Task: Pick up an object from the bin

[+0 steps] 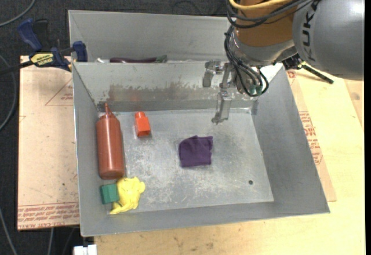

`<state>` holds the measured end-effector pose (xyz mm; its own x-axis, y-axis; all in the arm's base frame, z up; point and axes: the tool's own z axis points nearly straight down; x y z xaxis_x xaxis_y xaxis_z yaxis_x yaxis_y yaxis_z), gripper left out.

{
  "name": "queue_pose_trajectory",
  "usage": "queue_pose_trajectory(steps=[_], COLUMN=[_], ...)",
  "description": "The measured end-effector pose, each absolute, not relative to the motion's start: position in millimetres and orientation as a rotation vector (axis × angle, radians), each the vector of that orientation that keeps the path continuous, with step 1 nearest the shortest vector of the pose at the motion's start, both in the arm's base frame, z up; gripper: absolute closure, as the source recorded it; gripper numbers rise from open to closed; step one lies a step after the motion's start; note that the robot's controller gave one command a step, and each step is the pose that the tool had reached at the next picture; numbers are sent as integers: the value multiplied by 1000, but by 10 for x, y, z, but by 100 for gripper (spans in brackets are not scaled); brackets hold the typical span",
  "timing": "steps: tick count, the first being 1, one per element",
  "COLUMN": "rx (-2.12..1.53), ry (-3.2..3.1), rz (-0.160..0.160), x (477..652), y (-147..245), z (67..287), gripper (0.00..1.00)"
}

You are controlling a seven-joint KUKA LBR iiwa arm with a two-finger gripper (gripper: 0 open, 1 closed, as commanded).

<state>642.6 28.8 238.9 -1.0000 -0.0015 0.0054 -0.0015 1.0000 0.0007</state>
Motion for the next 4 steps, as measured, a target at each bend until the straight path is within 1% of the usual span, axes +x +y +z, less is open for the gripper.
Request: queue_pose_trajectory(steps=[1,2,3,4], rx=[2,1,27,190], ry=[-3144,-3148,-3147,-3143], rz=[-2,-3,0,-2], x=[6436,6261,6066,6058], y=[287,118,121,209], z=[2444,1999,1379,946], gripper=[0,0,0,0])
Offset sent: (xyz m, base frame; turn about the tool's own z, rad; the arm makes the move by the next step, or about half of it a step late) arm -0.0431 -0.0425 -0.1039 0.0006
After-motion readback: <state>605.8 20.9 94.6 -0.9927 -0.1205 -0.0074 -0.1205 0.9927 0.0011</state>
